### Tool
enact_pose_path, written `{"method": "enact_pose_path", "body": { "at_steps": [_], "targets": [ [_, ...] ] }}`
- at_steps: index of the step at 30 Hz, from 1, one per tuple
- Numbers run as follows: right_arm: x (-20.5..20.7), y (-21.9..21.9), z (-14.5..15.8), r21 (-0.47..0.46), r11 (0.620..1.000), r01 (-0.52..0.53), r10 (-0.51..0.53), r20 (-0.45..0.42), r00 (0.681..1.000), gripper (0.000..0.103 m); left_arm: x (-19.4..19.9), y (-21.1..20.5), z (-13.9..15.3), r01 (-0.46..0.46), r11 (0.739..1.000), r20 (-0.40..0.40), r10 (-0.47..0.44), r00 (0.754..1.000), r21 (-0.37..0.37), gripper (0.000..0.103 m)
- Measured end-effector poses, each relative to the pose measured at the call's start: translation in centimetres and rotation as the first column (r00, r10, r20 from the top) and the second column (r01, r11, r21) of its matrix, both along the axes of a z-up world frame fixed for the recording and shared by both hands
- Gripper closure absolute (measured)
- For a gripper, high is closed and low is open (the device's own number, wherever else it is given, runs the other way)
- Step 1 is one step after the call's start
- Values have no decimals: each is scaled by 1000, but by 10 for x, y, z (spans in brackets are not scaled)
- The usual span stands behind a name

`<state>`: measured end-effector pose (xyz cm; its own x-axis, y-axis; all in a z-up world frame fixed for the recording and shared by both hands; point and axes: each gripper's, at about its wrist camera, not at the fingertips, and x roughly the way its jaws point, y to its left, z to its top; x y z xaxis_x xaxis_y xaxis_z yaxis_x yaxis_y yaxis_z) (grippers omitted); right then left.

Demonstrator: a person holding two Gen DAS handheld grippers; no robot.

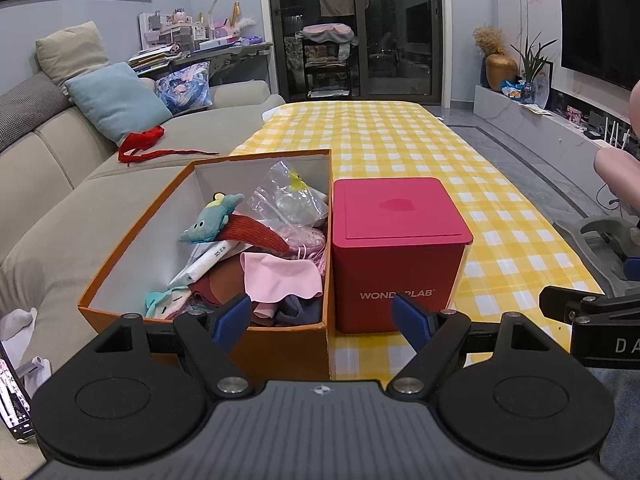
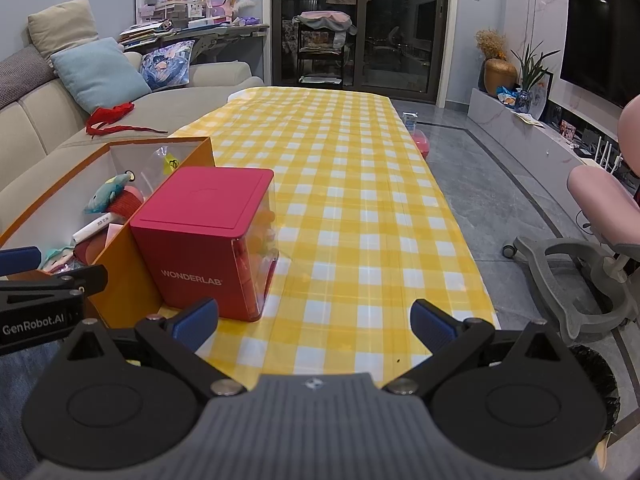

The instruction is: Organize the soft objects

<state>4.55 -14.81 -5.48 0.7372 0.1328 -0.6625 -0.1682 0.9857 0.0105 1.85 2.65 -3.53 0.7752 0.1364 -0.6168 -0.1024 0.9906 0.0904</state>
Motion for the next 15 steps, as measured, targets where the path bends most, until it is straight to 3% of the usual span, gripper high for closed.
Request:
{"method": "enact_pose_path", "body": {
  "at_steps": [15],
  "targets": [
    [0, 0, 0, -2, 1000, -2, 2, 0, 1000, 3, 1, -2, 2, 6, 1000, 5, -6, 1000, 2, 9]
  ]
}}
